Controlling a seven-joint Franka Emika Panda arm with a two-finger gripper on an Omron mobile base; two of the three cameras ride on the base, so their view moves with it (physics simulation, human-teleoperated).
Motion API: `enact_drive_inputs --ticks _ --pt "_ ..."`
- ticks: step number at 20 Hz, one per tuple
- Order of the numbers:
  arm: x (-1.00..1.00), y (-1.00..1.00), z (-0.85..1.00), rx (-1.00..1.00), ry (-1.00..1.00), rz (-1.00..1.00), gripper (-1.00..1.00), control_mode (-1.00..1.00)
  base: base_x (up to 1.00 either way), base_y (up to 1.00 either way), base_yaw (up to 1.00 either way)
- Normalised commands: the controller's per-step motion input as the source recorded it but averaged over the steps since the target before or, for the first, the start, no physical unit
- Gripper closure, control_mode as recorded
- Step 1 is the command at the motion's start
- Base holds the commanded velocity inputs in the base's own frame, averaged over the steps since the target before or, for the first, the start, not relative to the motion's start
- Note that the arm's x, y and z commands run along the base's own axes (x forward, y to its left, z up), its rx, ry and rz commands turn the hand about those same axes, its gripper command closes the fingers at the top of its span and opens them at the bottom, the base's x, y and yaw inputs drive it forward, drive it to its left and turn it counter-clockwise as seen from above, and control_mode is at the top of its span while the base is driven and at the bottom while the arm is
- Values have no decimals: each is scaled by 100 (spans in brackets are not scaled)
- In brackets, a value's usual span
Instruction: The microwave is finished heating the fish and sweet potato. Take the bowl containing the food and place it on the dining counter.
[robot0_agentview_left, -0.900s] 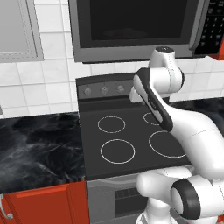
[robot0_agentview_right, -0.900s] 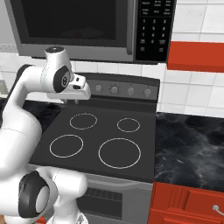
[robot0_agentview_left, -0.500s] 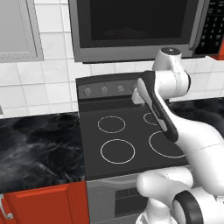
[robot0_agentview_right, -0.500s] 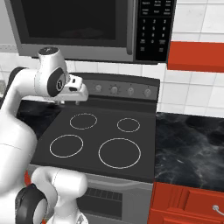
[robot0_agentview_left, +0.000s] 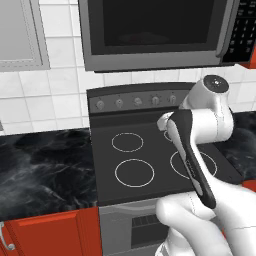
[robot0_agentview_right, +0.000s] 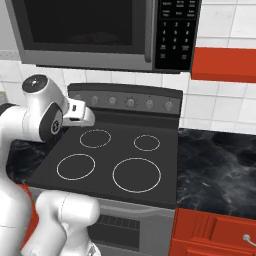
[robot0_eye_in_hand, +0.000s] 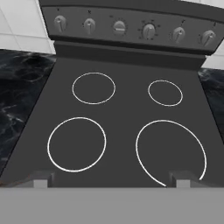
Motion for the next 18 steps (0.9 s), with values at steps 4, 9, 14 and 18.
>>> enact_drive_inputs --ticks 4,9,14,18 --pt "-1 -8 0 0 0 0 -100 -100 0 0 0" --pt "-9 -45 0 0 0 0 -100 -100 0 0 0" --pt "-6 -53 0 0 0 0 -100 -100 0 0 0" --pt "0 -38 0 0 0 0 -100 -100 0 0 0"
